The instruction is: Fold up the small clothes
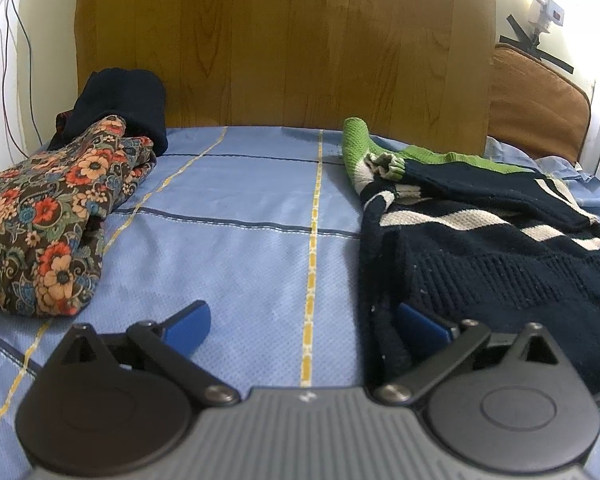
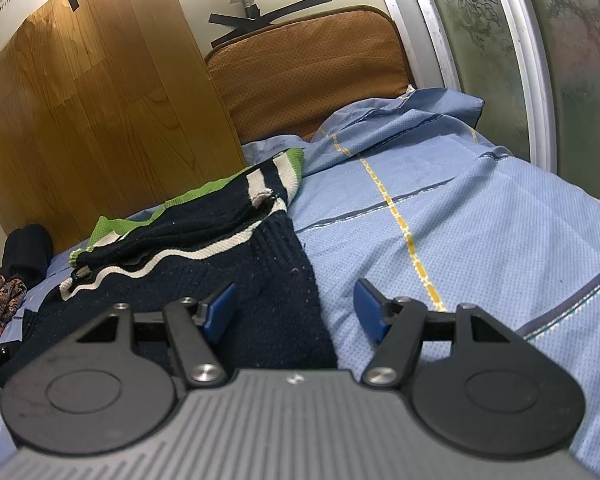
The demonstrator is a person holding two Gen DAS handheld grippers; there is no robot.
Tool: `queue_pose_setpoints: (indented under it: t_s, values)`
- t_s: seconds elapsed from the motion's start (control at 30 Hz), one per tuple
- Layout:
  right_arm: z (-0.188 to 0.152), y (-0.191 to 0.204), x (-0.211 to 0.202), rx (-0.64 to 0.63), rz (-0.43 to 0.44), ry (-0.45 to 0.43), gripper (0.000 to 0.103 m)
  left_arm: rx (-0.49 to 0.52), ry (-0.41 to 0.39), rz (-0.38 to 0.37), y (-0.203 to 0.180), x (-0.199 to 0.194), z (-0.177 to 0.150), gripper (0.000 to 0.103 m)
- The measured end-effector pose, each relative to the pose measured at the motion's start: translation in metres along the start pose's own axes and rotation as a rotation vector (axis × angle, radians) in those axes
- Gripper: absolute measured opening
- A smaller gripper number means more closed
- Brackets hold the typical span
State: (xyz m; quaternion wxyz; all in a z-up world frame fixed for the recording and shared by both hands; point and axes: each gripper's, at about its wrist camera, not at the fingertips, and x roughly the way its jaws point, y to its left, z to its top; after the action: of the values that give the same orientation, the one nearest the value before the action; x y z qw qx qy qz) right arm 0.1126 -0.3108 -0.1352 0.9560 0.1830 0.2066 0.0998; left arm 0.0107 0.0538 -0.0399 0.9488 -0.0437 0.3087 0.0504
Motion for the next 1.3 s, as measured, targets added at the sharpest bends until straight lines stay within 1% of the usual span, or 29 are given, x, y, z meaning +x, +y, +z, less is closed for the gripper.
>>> queue_pose_setpoints:
  t_s: [0.23, 0.43, 0.5, 0.63, 0.8, 0.97, 1.1, 1.3]
  values:
    - [0.0, 0.0, 0.0, 0.0, 0.0, 0.0, 0.068, -0.003, 0.001, -0.002, 0.001, 0.0, 0.0, 0.103]
    - [0.0, 0.0, 0.0, 0.001, -0.001, -0.001, 0.069, -0.039, -0.011, -0.029, 0.007, -0.004, -0.002, 0.103]
    - [-0.001, 0.001, 0.0, 0.0, -0.001, -0.001, 0.07, -0.039, -0.011, -0.027, 0.006, -0.004, -0.002, 0.103]
    - [0.0, 0.002, 0.0, -0.002, 0.003, 0.001, 0.071, -0.007, 0.028, 0.001, -0.001, -0.004, 0.002, 0.103]
    - [0.0, 0.002, 0.0, 0.0, 0.006, 0.001, 0.072, -0.026, 0.086, 0.035, -0.004, -0.005, 0.012, 0.103]
    - [0.001, -0.001, 0.0, 0.009, 0.019, 0.0, 0.073, 0.048, 0.07, 0.093, -0.017, -0.01, 0.023, 0.103]
    - [0.001, -0.003, 0.0, 0.02, 0.032, -0.001, 0.074, 0.083, 0.077, 0.097, -0.025, -0.012, 0.028, 0.103]
    - [0.0, -0.005, -0.002, 0.034, 0.041, -0.006, 0.074, 0.1, 0.079, 0.114, -0.032, -0.013, 0.032, 0.103]
